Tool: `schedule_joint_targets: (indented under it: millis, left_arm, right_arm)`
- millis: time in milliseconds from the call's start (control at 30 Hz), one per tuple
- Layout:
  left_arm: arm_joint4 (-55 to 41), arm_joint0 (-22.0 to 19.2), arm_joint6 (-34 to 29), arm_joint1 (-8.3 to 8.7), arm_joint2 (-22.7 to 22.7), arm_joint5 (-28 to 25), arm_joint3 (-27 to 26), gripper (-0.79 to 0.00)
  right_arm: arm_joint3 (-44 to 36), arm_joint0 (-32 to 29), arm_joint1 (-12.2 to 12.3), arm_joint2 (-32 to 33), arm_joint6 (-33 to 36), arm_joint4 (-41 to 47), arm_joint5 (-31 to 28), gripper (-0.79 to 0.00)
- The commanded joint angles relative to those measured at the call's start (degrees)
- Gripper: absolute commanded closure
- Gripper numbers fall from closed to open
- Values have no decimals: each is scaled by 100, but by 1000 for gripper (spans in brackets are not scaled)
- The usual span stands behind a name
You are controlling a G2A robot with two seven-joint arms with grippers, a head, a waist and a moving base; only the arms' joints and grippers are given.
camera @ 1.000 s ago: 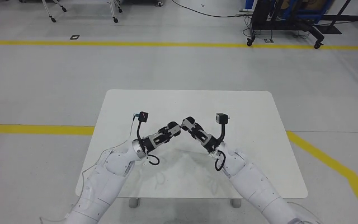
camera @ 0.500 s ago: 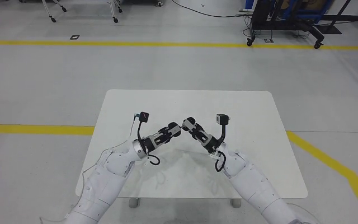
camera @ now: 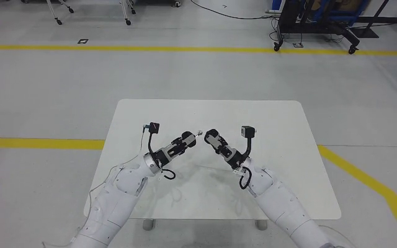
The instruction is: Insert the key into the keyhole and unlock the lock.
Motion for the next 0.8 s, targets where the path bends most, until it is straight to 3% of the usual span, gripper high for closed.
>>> schedule_joint_targets:
  millis: [0,133,200,400,633,700,767]
  left_arm:
    - [0,0,0,0,0,0,0,0]
    - [0,0,0,0,0,0,0,0]
    - [12,21,-19,-1,24,26,-34,0]
    - [92,108,-299,25,72,178,-208,0]
    - [-11,-1,-1397,113,86,109,-155,0]
    - [-69,-19,-1651,145,52,76,-130,0]
    - [-180,-36,-1877,171,29,7,-115,0]
  right_arm:
    - [0,0,0,0,0,0,0,-785]
    - [-14,3,1,9,-3,-15,16,-785]
    - [0,107,55,150,159,-568,53,-785]
    - [154,386,403,777,1529,-1758,-677,-785]
    - [-191,180,766,1060,3088,-1013,-677,-785]
    - [-211,164,821,1028,3435,-650,-677,-650]
    - [-194,167,855,942,3745,-309,-677,-585]
